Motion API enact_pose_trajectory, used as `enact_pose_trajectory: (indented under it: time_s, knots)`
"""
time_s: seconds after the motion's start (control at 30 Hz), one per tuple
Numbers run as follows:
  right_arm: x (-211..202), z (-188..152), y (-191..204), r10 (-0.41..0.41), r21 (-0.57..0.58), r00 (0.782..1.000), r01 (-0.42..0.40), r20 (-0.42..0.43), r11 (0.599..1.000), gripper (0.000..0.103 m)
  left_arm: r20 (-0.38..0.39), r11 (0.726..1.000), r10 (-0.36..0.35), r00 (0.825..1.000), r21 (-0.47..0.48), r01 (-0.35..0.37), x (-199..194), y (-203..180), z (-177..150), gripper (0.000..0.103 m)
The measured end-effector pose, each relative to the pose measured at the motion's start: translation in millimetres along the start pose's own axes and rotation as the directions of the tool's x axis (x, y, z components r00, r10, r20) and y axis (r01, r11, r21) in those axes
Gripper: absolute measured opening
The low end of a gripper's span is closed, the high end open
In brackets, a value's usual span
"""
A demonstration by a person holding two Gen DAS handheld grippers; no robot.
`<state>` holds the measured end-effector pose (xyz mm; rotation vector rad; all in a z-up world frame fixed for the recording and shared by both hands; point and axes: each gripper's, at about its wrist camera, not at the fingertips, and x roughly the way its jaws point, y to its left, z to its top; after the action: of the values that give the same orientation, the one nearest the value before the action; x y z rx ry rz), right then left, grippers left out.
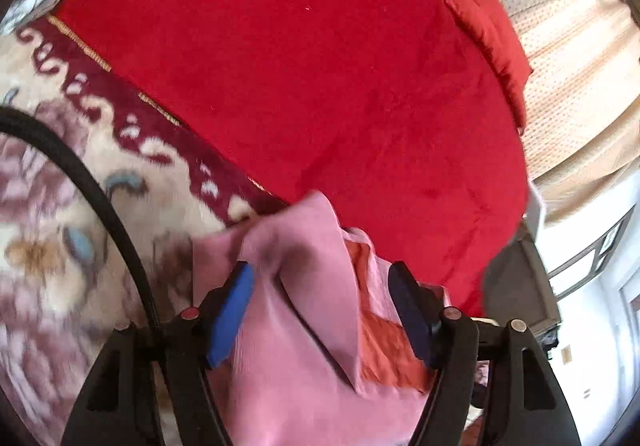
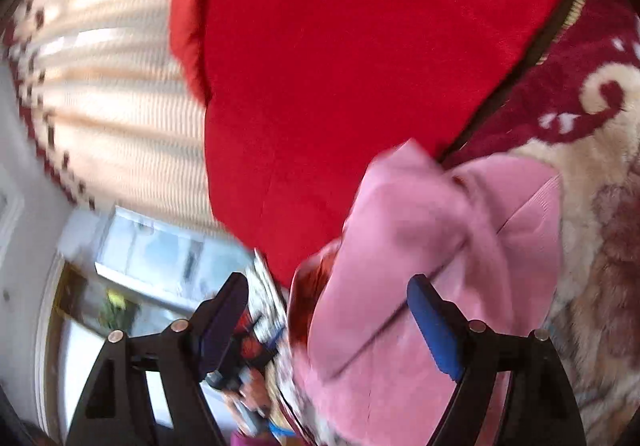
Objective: Fold large clothes
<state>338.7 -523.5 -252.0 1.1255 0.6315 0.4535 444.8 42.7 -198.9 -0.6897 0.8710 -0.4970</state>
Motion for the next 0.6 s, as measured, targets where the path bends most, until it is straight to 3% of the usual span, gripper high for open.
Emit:
enact_pose_trajectory:
  time_s: [0.13,0.2,0.33,0.5,0.6]
  knots:
    - [16,-25,24,-0.005,-0.070,0.993,-0.003,-0.114,0.998,0.084,-0.061,1.000,-0.021,0.998,-0.016,0.020,0,1,-24,0.072]
    - [31,-32,29,0.012,-0.074,0.986,-0.025,-0.167,0.997,0.085,-0.152,0.998,-0.062,0.987,-0.042,0.056,18,4,-33,0.072]
    - [67,-48,31,0.000,-0.062,0.970,-0.016,-0.243,0.998,0.084,-0.249,0.996,-0.090,0.964,-0.034,0.084,46,-6,-41,0.072]
    - [107,-51,19,-0.052,-0.014,0.956,0.050,-0.288,0.999,0.085,-0.276,0.990,-0.142,0.951,-0.064,0.129,73,-14,-31,0.078]
    - [121,-33,21,0.008,0.030,0.977,-0.001,-0.214,1.000,0.085,-0.212,0.968,-0.249,0.945,-0.082,0.236,78,-22,-11,0.078]
